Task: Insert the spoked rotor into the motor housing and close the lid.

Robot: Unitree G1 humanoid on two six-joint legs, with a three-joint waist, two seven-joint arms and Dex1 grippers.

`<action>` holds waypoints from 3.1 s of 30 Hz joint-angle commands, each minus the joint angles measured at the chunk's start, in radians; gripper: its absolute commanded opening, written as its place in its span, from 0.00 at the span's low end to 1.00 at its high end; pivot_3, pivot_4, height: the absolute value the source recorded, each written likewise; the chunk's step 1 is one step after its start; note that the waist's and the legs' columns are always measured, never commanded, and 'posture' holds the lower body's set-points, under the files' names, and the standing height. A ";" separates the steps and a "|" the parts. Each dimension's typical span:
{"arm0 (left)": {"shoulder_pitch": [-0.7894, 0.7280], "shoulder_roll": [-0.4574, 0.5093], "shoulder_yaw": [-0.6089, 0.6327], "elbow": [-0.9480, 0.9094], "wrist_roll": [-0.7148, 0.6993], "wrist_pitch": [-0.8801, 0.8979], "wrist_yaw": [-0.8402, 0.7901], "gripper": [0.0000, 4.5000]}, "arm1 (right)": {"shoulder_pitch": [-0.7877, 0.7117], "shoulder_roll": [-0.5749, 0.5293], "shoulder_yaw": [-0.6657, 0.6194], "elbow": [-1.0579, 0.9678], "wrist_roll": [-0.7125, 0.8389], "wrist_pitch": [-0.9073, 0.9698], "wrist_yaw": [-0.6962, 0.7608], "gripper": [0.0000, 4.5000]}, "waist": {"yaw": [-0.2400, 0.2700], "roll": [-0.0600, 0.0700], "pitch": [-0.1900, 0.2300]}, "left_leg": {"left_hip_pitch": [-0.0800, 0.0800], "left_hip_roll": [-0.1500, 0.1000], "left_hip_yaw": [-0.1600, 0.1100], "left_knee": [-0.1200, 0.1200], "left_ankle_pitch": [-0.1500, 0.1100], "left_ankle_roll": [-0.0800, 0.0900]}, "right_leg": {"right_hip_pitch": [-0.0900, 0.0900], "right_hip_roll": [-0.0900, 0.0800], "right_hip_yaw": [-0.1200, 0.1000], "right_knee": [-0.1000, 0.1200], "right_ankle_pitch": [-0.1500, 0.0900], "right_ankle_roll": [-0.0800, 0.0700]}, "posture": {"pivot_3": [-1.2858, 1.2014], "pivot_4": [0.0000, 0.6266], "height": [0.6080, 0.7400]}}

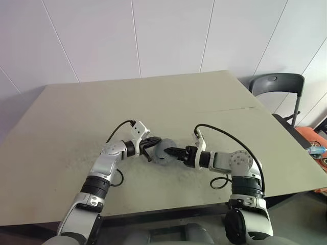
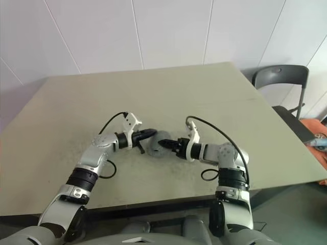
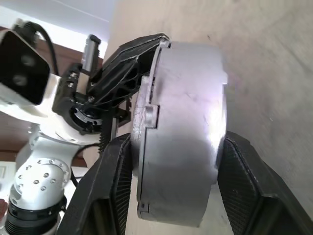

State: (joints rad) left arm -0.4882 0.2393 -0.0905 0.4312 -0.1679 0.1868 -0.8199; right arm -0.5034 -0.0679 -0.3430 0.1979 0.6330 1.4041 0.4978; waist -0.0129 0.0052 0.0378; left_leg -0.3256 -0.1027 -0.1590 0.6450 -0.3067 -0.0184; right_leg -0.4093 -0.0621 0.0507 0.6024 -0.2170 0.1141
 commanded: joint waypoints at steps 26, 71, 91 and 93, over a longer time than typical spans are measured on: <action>-0.008 -0.195 0.506 -0.184 -0.763 0.679 0.326 0.85 | -0.181 0.184 -0.288 0.129 0.287 -0.306 -0.250 0.47 | -0.005 0.000 0.000 | -0.015 -0.003 0.001 0.002 0.002 -0.002 | -0.019 -0.002 0.002 0.010 0.003 -0.005 | 0.52 0.00 1.00; -0.050 -0.292 0.581 -0.117 -1.038 0.747 0.417 0.51 | -0.103 0.200 -0.136 0.064 0.463 -0.319 -0.175 0.89 | -0.004 0.000 0.000 | -0.015 -0.003 0.001 0.002 0.002 -0.004 | -0.019 -0.002 0.002 0.011 0.003 -0.005 | 0.52 0.00 1.00; -0.097 -0.226 0.688 0.046 -0.775 0.146 0.533 0.51 | -0.109 0.176 -0.108 0.088 0.481 -0.357 -0.185 1.00 | 0.002 -0.001 0.000 | -0.015 -0.003 0.002 0.002 0.003 -0.004 | -0.019 -0.001 0.002 0.010 0.004 -0.006 | 0.52 0.00 1.00; -0.098 -0.210 0.691 0.079 -0.736 0.088 0.543 0.51 | -0.109 0.173 -0.103 0.089 0.479 -0.357 -0.182 1.00 | 0.002 -0.001 0.000 | -0.015 -0.003 0.002 0.002 0.003 -0.004 | -0.019 -0.002 0.002 0.010 0.004 -0.006 | 0.52 0.00 1.00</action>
State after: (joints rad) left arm -0.5437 0.0103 0.6102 0.5225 -0.9312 0.3263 -0.2692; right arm -0.5888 0.1063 -0.4589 0.3002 1.0919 1.0540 0.3009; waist -0.0112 0.0042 0.0377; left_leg -0.3408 -0.1058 -0.1573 0.6475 -0.3042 -0.0226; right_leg -0.4285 -0.0637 0.0528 0.6123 -0.2134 0.1080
